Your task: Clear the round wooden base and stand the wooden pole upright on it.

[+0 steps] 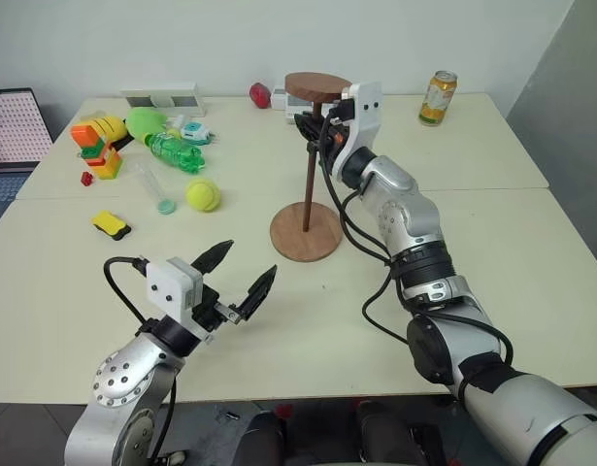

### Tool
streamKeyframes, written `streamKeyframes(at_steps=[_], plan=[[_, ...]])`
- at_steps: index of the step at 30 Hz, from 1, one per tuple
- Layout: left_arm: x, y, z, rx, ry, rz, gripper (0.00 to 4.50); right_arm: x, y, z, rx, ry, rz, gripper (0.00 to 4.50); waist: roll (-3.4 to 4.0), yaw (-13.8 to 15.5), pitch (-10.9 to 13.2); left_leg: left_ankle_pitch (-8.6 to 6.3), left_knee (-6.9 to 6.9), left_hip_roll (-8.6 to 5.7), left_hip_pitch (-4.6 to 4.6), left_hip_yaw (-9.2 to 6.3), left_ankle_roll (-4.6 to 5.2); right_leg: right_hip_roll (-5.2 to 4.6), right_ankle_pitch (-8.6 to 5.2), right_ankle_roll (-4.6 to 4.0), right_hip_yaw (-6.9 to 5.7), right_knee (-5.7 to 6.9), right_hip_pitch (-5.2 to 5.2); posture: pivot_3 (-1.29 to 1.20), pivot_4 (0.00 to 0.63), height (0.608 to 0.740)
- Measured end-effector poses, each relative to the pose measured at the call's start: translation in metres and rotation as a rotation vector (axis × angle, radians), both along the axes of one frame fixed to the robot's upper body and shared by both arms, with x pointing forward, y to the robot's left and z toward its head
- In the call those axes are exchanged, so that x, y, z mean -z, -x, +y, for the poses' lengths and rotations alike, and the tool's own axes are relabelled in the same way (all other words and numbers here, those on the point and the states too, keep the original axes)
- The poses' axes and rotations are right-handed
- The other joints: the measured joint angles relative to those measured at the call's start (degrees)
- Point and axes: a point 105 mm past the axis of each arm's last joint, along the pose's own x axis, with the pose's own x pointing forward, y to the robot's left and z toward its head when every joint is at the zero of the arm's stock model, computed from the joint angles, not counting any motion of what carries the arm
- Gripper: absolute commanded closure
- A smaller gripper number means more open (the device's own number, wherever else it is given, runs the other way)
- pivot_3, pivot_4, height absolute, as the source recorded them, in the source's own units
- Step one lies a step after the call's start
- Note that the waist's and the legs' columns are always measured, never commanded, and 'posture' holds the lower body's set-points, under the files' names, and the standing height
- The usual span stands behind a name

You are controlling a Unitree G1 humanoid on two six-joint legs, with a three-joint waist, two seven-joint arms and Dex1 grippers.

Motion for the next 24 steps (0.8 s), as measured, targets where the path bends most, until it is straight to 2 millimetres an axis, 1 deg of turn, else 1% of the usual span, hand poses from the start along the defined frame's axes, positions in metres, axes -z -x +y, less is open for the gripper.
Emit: streamKeyframes(at_steps=[5,9,14,17,21,24], plan=[[0.0,-0.003,0.0,0.001,0.0,0.001,0.0,0.002,-0.003,-0.006,0.038,0.005,-0.012,4.23,0.0,0.02,0.0,0.0,0.0,-0.01,0.0,-0.01,0.0,0.0,0.0,0.0,-0.01,0.0,0.0,0.0,0.15,0.74],[0.001,-0.005,0.001,-0.001,0.002,0.004,0.0,0.003,-0.003,-0.004,0.04,0.01,-0.046,4.23,0.0,-0.01,0.0,0.0,0.0,-0.01,0.02,-0.01,0.0,0.0,0.0,0.0,-0.01,0.01,0.02,0.0,0.15,0.74],[0.001,-0.008,0.0,0.013,0.0,0.005,0.0,0.007,0.005,0.006,0.018,0.037,-0.128,4.23,-0.01,0.0,-0.03,0.0,0.02,-0.01,0.15,0.0,0.0,0.0,0.0,0.0,0.02,0.05,0.14,0.0,0.15,0.74],[0.0,-0.008,0.0,0.016,0.0,0.002,0.0,0.012,0.009,0.008,0.011,0.046,-0.15,4.23,-0.01,0.01,-0.06,-0.08,0.02,0.0,0.32,-0.02,0.14,0.0,0.0,0.0,0.01,0.05,0.29,0.0,0.15,0.74],[0.001,-0.009,0.0,0.017,0.001,0.004,0.0,0.023,0.024,0.018,-0.024,0.085,-0.194,4.23,-0.01,-0.01,-0.08,-0.1,-0.01,0.0,0.49,-0.02,0.18,0.0,0.0,0.0,0.03,0.03,0.46,0.0,0.15,0.74],[0.002,-0.013,0.002,0.01,0.004,0.012,0.0,0.024,0.029,0.021,-0.032,0.102,-0.205,4.23,-0.01,-0.01,-0.1,-0.1,0.0,0.0,0.54,-0.04,0.18,0.01,0.0,0.0,0.03,0.04,0.5,0.0,0.15,0.74]])
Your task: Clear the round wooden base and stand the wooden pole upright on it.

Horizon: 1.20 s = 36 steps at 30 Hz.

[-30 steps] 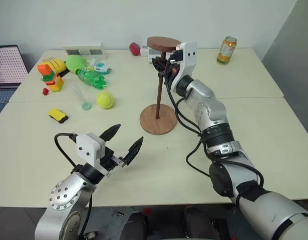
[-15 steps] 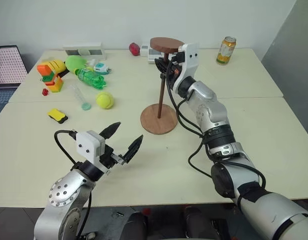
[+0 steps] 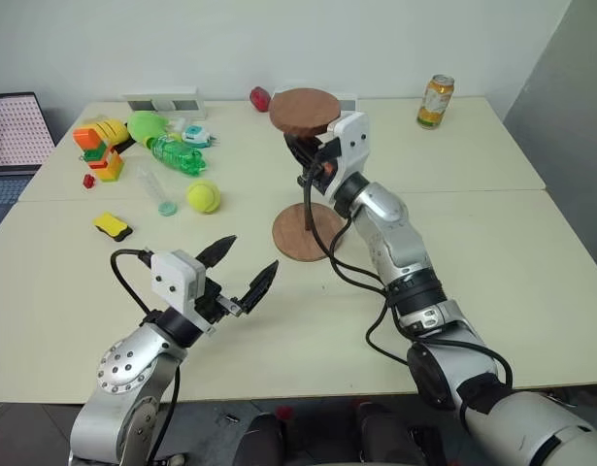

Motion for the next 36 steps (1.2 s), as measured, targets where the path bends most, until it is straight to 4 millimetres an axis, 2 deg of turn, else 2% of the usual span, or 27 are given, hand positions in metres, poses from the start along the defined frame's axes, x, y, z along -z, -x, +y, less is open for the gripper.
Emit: streamKeyframes(at_steps=[5,7,8,12,15,17,19,22,24,29,32,34,36], plan=[[0.0,-0.001,0.001,0.001,-0.001,0.004,0.0,0.003,0.004,0.006,-0.016,0.048,0.008,4.23,0.01,0.0,-0.05,0.0,-0.04,0.02,0.02,0.0,-0.01,0.0,0.0,0.0,0.0,-0.05,0.0,0.0,0.15,0.74],[0.003,0.0,0.002,0.004,-0.003,0.017,0.0,0.004,0.004,0.009,-0.03,0.064,0.035,3.52,0.01,-0.04,-0.21,0.0,-0.09,0.03,0.05,-0.01,0.0,0.0,0.0,0.0,0.02,-0.07,0.01,0.0,0.15,0.74],[0.005,0.001,0.002,0.005,-0.004,0.025,0.0,0.006,0.003,0.01,-0.037,0.074,0.057,3.38,-0.01,-0.05,-0.24,-0.01,-0.14,0.03,0.17,0.0,0.01,0.01,0.0,-0.01,0.03,-0.1,0.1,0.0,0.15,0.74],[0.006,0.001,0.001,0.016,-0.01,0.038,0.0,0.056,-0.004,0.008,-0.051,0.117,0.283,2.3,0.03,-0.03,-0.18,-0.01,-0.18,0.02,0.27,0.0,0.02,0.04,-0.01,-0.02,0.02,-0.2,0.26,0.0,0.15,0.74],[0.005,0.0,0.001,0.028,-0.013,0.036,0.0,0.059,-0.004,0.003,-0.065,0.134,0.313,1.57,0.03,-0.03,-0.18,-0.01,-0.18,0.01,0.22,-0.01,0.02,0.02,-0.01,-0.02,0.02,-0.25,0.22,0.0,0.15,0.74],[0.003,-0.002,0.003,0.029,-0.016,0.033,0.0,0.06,-0.004,-0.001,-0.072,0.157,0.319,1.24,0.03,-0.03,-0.18,-0.01,-0.18,0.01,0.22,-0.01,0.02,0.02,-0.01,-0.02,0.0,-0.25,0.22,0.0,0.15,0.74],[0.008,-0.002,0.005,0.073,-0.017,0.099,0.0,0.065,-0.001,-0.009,-0.085,0.212,0.333,0.75,0.03,-0.02,-0.18,-0.02,-0.18,0.01,0.22,-0.03,0.03,0.02,-0.01,-0.01,-0.01,-0.26,0.25,0.0,0.15,0.74],[0.024,0.001,0.013,0.138,-0.028,0.241,0.0,0.088,0.005,-0.028,-0.075,0.261,0.411,0.11,0.03,0.04,-0.18,-0.02,-0.18,-0.01,0.2,-0.07,0.03,0.01,-0.02,-0.01,-0.03,-0.28,0.26,0.0,0.15,0.74],[0.025,-0.003,0.018,0.173,-0.043,0.291,0.0,0.102,0.009,-0.042,-0.064,0.296,0.451,0.05,0.02,0.15,-0.16,-0.02,-0.18,-0.01,0.18,-0.14,0.03,0.02,-0.02,-0.01,-0.13,-0.26,0.25,0.0,0.15,0.74],[-0.01,-0.035,0.059,0.185,-0.183,0.288,0.0,0.124,0.033,-0.075,-0.085,0.421,0.491,0.05,0.04,0.45,-0.13,-0.02,-0.17,-0.04,0.17,-0.14,0.03,0.07,-0.03,-0.02,-0.15,-0.31,0.26,0.0,0.15,0.74],[-0.017,-0.047,0.073,0.19,-0.263,0.311,0.0,0.122,0.042,-0.092,-0.097,0.453,0.494,0.05,0.04,0.38,-0.09,-0.02,-0.23,-0.04,0.11,-0.14,0.03,0.06,-0.04,0.0,-0.16,-0.37,0.2,0.0,0.15,0.74],[-0.018,-0.054,0.087,0.168,-0.334,0.324,0.0,0.111,0.049,-0.106,-0.107,0.458,0.475,0.05,0.07,0.24,-0.04,-0.02,-0.29,-0.05,0.06,-0.13,0.03,0.05,-0.04,-0.01,-0.15,-0.4,0.13,0.0,0.15,0.74],[-0.019,-0.057,0.09,0.185,-0.374,0.329,0.0,0.103,0.056,-0.116,-0.117,0.46,0.465,0.05,0.08,0.16,-0.03,-0.02,-0.3,-0.03,-0.06,-0.14,0.03,0.05,-0.04,-0.01,-0.15,-0.39,0.05,0.0,0.15,0.74]])
